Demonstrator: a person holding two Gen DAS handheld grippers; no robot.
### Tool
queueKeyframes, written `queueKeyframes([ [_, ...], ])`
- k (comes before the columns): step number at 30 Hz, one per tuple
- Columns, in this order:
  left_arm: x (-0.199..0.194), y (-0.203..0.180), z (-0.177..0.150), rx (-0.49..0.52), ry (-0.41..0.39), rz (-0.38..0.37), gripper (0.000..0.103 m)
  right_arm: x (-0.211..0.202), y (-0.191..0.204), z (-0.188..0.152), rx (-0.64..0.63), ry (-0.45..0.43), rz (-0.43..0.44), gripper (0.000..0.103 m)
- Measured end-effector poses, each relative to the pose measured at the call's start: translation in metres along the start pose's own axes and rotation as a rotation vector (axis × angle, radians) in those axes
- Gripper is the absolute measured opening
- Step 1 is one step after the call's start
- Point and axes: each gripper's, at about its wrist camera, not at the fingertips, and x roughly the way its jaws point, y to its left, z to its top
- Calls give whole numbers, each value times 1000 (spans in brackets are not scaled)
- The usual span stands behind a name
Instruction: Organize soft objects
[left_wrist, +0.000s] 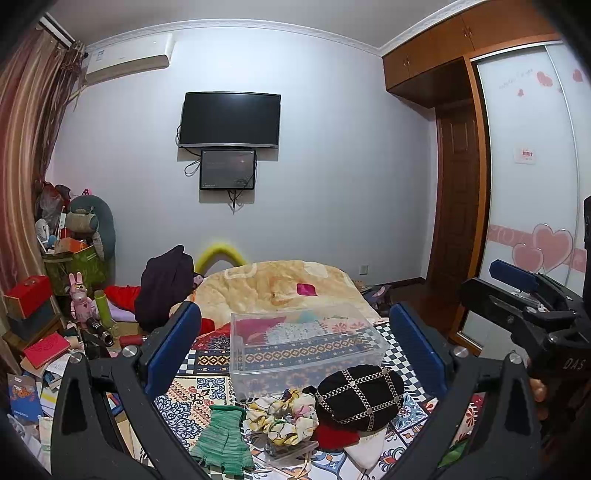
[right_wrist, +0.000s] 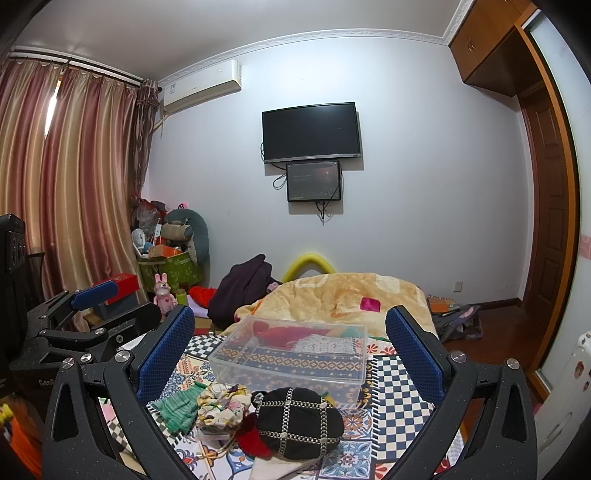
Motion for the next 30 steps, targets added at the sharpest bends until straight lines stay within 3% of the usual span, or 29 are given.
queueKeyframes([
  [20, 1, 1, 1, -6, 5, 2, 103, 0, -1, -1, 6, 3, -5, 103],
  [24, 6, 4, -3, -9, 28, -1, 103, 4, -3, -6, 8, 18, -9, 103],
  [30, 27, 12, -22, -29, 114, 12, 103, 25, -10, -28, 15, 113, -24, 103],
])
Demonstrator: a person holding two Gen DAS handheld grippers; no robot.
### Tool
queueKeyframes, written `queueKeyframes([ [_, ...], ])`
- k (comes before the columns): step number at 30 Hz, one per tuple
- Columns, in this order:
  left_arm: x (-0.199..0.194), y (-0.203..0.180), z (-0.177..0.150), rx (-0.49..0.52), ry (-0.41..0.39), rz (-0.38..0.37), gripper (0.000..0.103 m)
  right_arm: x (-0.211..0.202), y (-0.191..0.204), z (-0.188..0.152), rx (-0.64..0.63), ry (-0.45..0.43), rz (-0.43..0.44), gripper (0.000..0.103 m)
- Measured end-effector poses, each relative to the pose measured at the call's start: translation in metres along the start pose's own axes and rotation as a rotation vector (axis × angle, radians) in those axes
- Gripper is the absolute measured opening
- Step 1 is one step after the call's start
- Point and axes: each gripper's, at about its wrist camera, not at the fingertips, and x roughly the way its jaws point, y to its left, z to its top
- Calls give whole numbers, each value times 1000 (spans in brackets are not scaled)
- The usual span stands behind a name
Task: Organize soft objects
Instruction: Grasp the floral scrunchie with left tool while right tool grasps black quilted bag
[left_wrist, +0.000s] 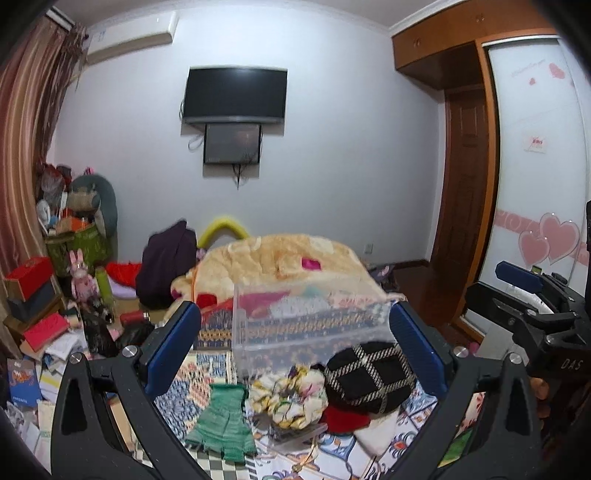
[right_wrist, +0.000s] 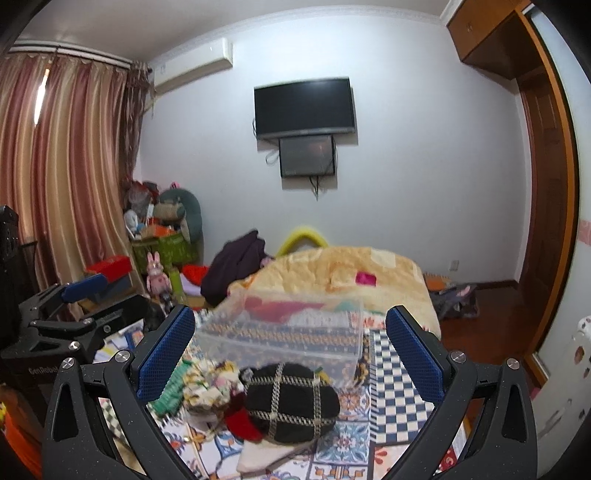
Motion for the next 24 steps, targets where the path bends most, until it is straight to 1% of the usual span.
queueKeyframes([
  [5, 30, 17, -28, -55, 125, 8, 103, 19, -9, -20, 18, 89, -3, 103],
  [8, 46, 26, -44, -89, 186, 16, 103, 32, -15, -33, 33, 152, -8, 103],
  [14, 80, 35, -76, -140, 303, -1, 103, 52, -24, -51, 56, 246, 3, 103],
  [17, 96, 33, -87, -135, 344, -14, 103, 64, -29, -63, 69, 292, 7, 103],
  [21, 112, 27, -95, -122, 373, -25, 103, 78, -32, -70, 75, 340, 11, 102],
  [24, 118, 21, -99, -98, 378, -49, 103, 88, -29, -75, 76, 360, 20, 94],
])
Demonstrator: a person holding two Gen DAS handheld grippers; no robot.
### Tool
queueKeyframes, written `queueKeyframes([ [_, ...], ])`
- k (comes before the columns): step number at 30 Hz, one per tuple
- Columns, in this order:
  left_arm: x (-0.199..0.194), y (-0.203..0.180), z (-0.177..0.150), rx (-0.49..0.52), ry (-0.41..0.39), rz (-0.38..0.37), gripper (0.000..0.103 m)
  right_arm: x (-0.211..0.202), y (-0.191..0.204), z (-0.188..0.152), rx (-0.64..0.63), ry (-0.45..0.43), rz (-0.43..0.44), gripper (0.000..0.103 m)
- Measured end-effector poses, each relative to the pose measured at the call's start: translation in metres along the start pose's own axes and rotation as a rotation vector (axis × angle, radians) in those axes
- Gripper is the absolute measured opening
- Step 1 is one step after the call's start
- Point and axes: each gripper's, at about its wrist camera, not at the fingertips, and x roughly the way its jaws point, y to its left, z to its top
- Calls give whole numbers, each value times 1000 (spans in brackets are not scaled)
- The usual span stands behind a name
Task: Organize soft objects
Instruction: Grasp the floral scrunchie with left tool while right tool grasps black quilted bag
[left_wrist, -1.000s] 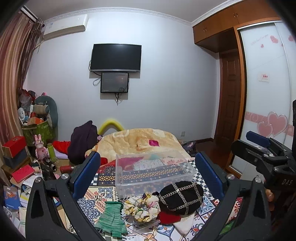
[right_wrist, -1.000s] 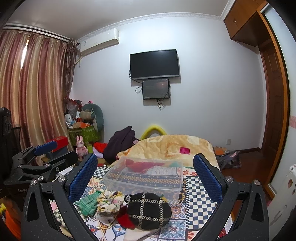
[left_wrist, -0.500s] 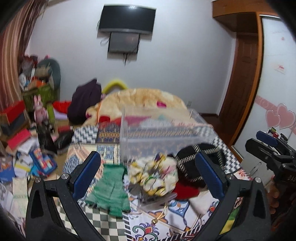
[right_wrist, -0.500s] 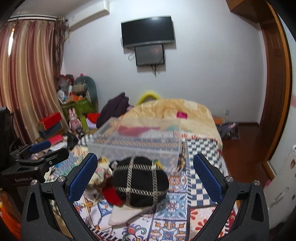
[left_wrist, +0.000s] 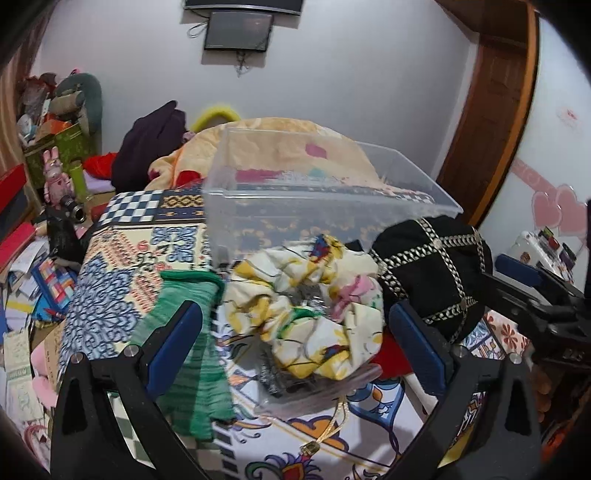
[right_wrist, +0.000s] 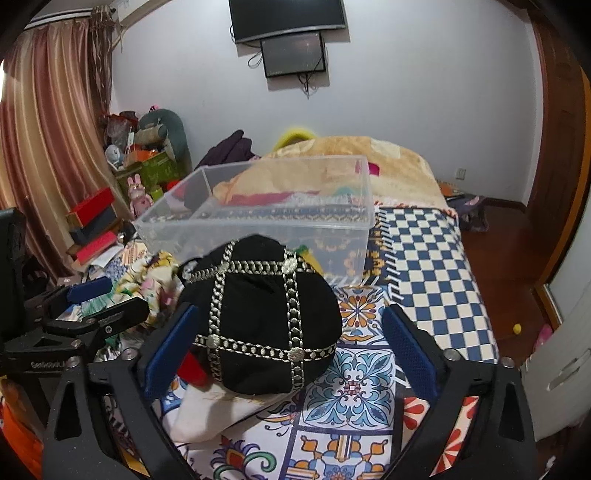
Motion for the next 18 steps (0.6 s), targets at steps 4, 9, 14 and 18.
queueKeyframes([
  [4, 9, -9, -4, 47, 7, 15, 100, 6, 1, -3, 1, 21, 11, 73],
  [9, 19, -3, -4, 30, 37, 11, 72, 5, 0, -2, -9, 6, 16, 49],
  [14, 8, 4, -2, -2, 13, -10, 52, -3, -2, 1, -10, -17, 33, 26],
  [18, 1, 4, 1, -5, -2, -15, 36, -9, 5, 4, -41, -36, 41, 18],
])
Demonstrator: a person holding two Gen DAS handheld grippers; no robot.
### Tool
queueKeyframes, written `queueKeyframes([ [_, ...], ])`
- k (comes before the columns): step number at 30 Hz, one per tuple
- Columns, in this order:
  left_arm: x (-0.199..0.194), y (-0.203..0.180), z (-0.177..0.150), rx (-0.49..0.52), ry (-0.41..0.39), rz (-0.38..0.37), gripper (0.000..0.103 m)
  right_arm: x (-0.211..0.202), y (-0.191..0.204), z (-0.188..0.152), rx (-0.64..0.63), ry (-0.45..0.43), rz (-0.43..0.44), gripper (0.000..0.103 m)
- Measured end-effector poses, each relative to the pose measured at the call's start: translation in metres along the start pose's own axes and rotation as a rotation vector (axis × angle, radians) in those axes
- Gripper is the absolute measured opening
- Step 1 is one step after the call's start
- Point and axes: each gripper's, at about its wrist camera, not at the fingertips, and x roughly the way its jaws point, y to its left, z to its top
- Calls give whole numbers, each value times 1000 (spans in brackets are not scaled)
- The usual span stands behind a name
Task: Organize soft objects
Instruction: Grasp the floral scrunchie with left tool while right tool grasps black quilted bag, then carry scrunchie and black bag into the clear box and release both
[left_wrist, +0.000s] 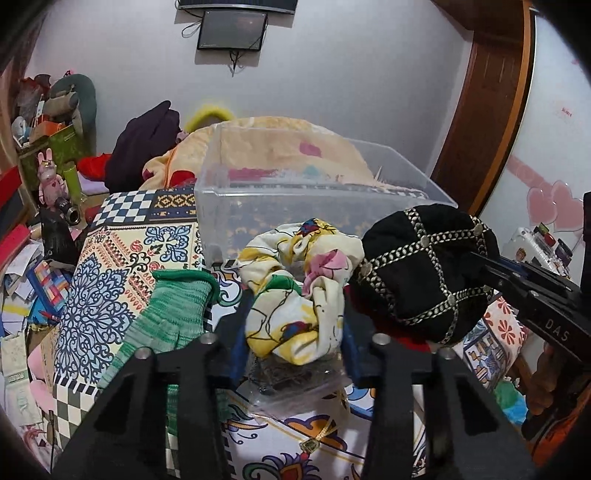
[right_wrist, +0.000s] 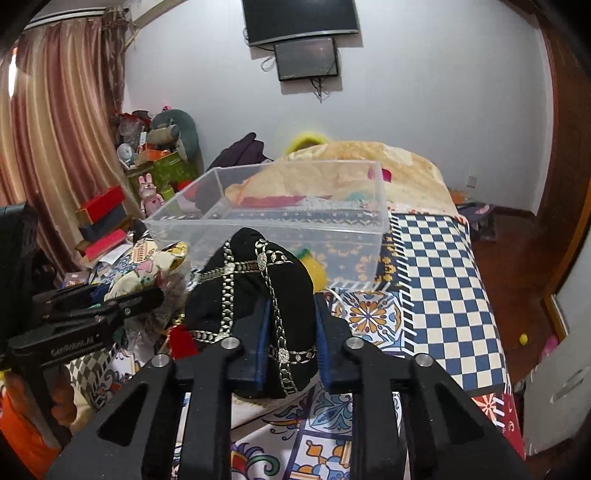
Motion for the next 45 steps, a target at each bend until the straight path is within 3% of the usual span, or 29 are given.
queueKeyframes([
  [6, -16, -4, 5, 12, -41, 2, 28, -7, 7, 4, -33, -29, 24, 13],
  [17, -60, -14, 39, 47, -184, 5, 28, -31, 11, 28, -57, -146, 13, 13],
  [25, -60, -13, 70, 50, -240, 25, 28, -40, 7, 59, -67, -260, -17, 13],
  [34, -31, -2, 100, 51, -215, 36, 28, -16, 5, 81, -49, -290, -59, 13],
  [45, 38, 11, 121, 40, -65, 49, 28, 32, -3, 82, -25, -188, -81, 13],
])
